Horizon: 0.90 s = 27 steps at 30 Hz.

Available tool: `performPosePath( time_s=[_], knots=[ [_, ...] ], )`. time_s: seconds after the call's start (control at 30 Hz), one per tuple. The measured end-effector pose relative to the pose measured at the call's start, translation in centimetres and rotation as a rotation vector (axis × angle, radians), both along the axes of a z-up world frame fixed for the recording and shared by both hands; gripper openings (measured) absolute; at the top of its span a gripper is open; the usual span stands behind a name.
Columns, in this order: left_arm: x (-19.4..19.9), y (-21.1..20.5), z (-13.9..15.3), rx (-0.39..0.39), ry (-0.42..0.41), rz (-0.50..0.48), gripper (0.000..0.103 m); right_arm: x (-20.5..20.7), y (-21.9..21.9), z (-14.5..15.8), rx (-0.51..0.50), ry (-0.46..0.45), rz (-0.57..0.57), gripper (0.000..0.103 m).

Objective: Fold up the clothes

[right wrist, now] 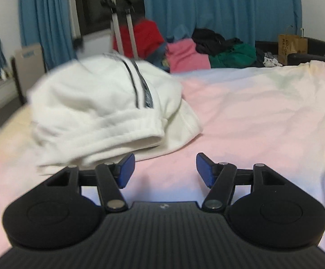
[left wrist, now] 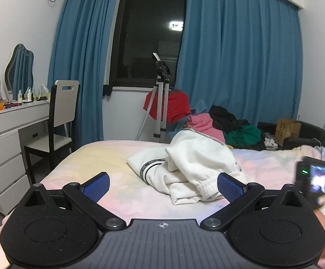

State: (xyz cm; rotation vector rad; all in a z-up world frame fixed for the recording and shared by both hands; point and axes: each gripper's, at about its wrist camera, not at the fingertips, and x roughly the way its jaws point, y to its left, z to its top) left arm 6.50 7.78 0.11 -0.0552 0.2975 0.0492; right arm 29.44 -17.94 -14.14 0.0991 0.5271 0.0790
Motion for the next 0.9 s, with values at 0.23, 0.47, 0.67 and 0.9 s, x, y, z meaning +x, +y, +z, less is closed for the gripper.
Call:
performPosePath(
  time_s=[0.23, 0.47, 0.67, 0.9],
  knots=[
    [5.3, 2.1, -3.4, -0.066, 0.073, 0.021, 0.103, 5.7, 2.0, -1.5, -0.052, -0.057, -0.039, 0.061],
    [7.9, 3.4, -5.7, -0.157, 0.190, 0.029, 0.103, 5.7, 4.5, 0.5, -0.168, -0.347, -0.081, 0.059],
    [7.5, 3.6, -5.4, -0.176, 0.178, 0.037, 0.103, 5.4, 7.0, 3.2, -0.217, -0.393, 0.045, 0.025],
    [6.9, 3.0, -4.8, -0.183, 0.139, 0.010, 0.103, -1.7, 7.7, 9.0, -0.239, -0.502, 0.153, 0.009]
  ],
)
